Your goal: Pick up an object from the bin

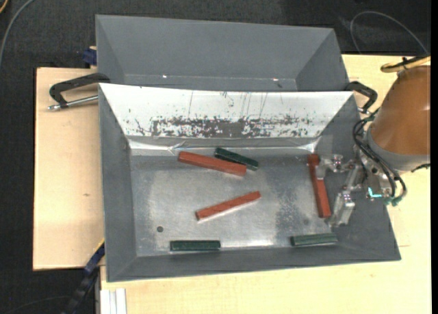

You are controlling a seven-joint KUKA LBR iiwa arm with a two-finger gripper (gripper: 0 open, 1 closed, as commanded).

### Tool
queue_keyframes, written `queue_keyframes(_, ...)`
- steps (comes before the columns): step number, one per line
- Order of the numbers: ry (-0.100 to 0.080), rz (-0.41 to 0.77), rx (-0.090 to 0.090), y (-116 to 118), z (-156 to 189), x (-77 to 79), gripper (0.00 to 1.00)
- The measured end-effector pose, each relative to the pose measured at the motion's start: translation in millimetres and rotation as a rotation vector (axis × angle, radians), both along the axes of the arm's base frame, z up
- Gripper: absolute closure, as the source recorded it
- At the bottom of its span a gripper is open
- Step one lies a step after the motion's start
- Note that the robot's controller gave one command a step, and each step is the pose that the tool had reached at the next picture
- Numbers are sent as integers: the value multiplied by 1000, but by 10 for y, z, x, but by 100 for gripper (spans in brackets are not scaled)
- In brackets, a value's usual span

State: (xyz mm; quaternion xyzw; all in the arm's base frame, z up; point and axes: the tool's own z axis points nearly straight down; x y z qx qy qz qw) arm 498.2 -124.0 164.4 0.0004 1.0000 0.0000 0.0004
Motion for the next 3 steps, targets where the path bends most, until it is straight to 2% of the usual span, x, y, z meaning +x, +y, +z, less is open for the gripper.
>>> queue_keyframes(1,-2,-227,4,627,-467,427,0)
queue_keyframes(2,4,40,3,1042,-950,277,0)
queue_keyframes(3,-7,128,4,1610,-934,564,0)
